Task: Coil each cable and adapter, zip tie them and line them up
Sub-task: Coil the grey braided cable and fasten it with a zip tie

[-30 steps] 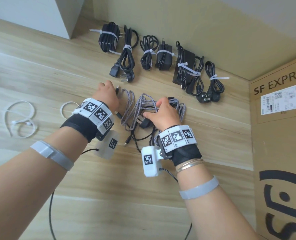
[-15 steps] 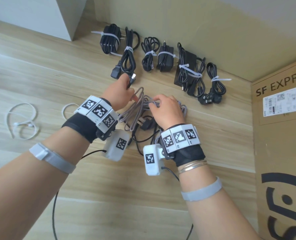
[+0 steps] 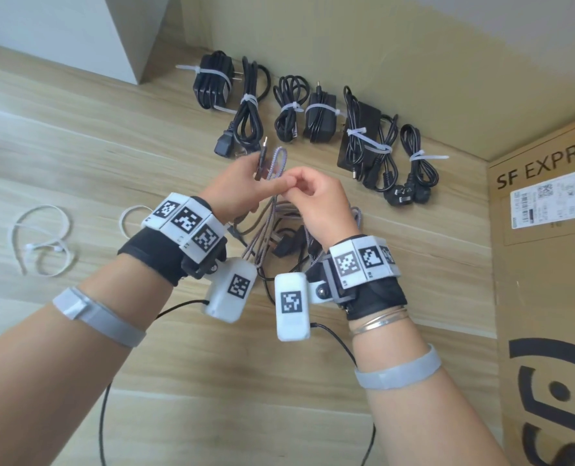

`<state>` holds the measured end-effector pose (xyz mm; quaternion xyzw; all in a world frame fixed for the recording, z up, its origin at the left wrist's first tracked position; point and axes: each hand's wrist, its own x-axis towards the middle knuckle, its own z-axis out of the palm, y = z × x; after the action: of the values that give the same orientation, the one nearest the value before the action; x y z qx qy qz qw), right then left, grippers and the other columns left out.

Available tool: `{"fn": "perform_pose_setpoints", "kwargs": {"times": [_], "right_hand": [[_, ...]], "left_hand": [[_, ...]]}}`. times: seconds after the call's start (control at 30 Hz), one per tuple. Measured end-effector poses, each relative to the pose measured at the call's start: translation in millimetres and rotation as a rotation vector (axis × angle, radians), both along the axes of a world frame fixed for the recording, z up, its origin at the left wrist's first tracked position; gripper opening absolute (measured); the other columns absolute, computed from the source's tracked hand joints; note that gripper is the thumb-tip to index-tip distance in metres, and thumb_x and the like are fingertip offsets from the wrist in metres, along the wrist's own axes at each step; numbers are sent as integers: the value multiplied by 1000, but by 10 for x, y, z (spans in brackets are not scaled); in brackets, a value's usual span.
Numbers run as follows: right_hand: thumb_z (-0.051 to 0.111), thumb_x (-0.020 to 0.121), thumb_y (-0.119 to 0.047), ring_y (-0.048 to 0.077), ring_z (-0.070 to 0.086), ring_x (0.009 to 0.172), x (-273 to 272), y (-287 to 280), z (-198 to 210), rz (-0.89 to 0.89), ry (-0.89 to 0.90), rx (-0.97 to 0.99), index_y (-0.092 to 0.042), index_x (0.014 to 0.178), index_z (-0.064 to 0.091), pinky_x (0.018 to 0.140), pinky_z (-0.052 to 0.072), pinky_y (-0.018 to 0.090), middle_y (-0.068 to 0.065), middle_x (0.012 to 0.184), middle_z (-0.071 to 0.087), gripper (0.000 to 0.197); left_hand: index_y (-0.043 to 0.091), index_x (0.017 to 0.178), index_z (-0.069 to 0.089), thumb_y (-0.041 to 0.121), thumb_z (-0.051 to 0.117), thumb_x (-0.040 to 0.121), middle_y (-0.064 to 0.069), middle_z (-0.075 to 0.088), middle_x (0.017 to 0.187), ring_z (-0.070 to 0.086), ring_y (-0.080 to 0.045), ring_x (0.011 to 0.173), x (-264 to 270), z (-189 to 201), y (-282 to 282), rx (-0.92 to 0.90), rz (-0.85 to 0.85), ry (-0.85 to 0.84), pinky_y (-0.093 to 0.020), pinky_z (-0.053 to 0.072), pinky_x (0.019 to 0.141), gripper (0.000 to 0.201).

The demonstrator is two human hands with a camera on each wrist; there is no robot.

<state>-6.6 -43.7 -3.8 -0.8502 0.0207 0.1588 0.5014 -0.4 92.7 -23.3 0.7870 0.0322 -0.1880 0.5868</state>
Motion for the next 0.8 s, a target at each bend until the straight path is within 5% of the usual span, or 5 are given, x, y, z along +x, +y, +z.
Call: {"fn": "perform_pose_setpoints", "kwargs": {"times": [0.23, 0.43, 0.6, 0.7, 0.8], "right_hand": [[57, 90, -18, 10, 54, 101, 13, -35, -107, -4, 79, -89, -29, 112, 57, 85, 42, 24, -5, 115, 56, 24], [55, 91, -26, 18, 47, 124, 72, 58, -156, 119, 209, -239, -28, 142, 33, 100, 37, 30, 4, 134, 50, 56], [59, 90, -21, 14, 52, 87, 111, 44, -169, 109, 104, -278, -20, 114, 64, 79, 39, 23, -8, 84, 54, 25], [60, 89, -17, 10, 52, 82, 120, 6, -170, 96, 80, -217, -22, 90, 69, 70, 38, 16, -5, 94, 62, 10], [61, 88, -20, 18, 52, 107, 128, -5, -175, 119, 68, -297, -26, 98, 61, 89, 41, 26, -3, 113, 59, 12]], "left_hand": [[18, 75, 43, 16, 40, 98, 4, 41, 57, 44, -6, 47, -14, 44, -4, -153, 66, -93, -35, 48, 63, 23], [20, 73, 38, 25, 37, 100, 15, 36, 44, 29, -4, 40, 5, 66, -14, -323, 137, -122, -22, 29, 43, 27], [19, 69, 36, 20, 56, 92, 13, 34, 48, 31, -5, 39, 24, 48, 37, -240, 143, -159, -20, 29, 41, 30], [19, 67, 37, 18, 62, 87, 9, 37, 52, 33, -6, 40, 23, 0, 56, -197, 147, -152, -18, 30, 41, 32], [19, 64, 37, 13, 63, 86, -2, 44, 62, 31, -5, 40, 21, -25, 57, -224, 160, -139, -16, 29, 40, 35]]}}
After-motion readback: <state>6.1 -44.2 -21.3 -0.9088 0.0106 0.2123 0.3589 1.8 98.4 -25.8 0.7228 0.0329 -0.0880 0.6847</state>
